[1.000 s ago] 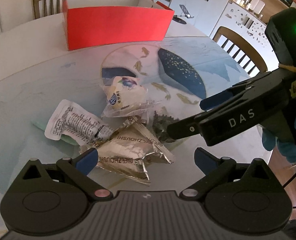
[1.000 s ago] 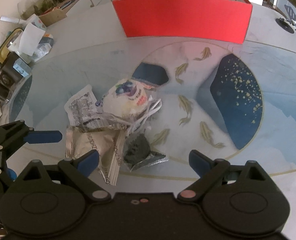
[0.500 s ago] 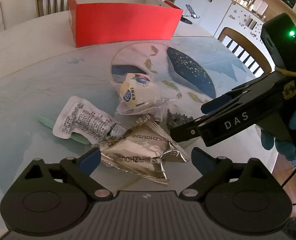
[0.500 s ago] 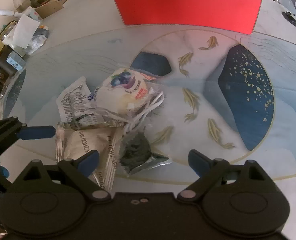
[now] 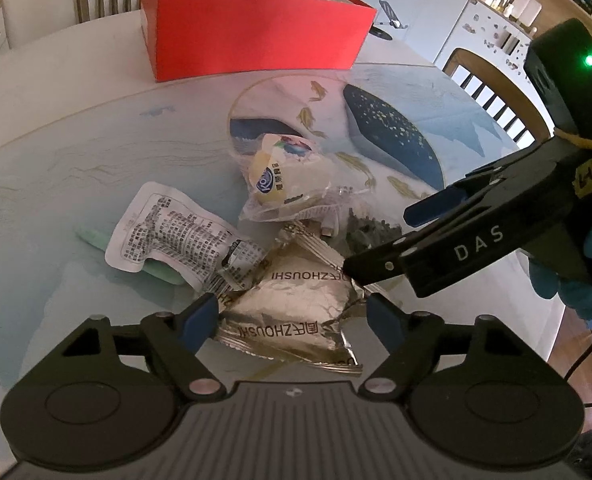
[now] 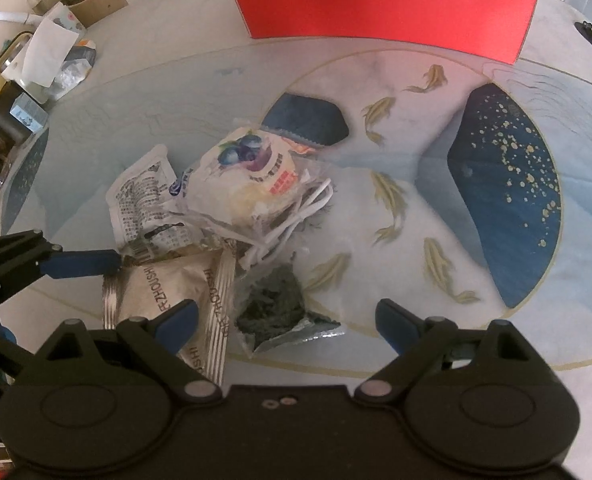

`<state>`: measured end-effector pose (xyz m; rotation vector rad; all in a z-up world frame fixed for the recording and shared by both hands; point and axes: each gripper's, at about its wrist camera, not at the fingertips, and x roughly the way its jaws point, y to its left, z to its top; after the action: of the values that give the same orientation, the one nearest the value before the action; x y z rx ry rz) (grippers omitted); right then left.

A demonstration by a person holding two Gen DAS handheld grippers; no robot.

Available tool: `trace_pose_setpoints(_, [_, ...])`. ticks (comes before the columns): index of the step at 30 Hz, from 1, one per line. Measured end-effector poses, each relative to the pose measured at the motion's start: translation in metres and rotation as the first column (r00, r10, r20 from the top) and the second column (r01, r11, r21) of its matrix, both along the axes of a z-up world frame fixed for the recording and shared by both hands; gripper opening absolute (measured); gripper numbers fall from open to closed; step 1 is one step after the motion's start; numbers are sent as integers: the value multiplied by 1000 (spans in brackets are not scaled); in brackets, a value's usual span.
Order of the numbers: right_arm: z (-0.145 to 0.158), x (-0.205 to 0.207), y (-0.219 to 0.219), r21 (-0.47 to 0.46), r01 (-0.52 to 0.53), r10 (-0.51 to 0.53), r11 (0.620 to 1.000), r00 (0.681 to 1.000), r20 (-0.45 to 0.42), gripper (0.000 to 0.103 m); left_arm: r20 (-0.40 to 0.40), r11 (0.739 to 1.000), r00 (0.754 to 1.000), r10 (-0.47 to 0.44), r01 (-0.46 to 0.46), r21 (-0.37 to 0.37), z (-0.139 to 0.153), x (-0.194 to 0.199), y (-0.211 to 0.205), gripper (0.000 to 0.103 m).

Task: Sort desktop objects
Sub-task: 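Reach the left tool to the silver packet while the right tool reaches the dark seaweed bag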

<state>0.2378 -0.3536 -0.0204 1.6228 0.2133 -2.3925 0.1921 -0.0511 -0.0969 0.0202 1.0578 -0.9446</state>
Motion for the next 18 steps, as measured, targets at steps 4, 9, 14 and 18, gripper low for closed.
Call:
trace_pose_setpoints(4, [-1, -2, 0, 1, 10, -10, 1000, 1000, 5, 94, -11, 1000, 1000, 5, -5, -6, -1, 1, 0, 77])
trace_pose_setpoints(9, [-3, -4, 3, 1, 28, -28, 1000, 1000, 9, 86, -10, 1000, 1000, 11, -11, 1, -1, -1, -1, 69])
trace_pose_setpoints(14, [0, -4, 3, 2, 31, -31, 1000, 1000, -1, 67, -11, 1000, 1000, 21, -21, 1, 0, -2, -1, 61])
trace_pose_setpoints(18, [1, -4, 2, 8, 25, -25, 1000, 1000, -1, 63, -13, 1000, 1000, 24, -24, -2, 2, -3, -1, 57])
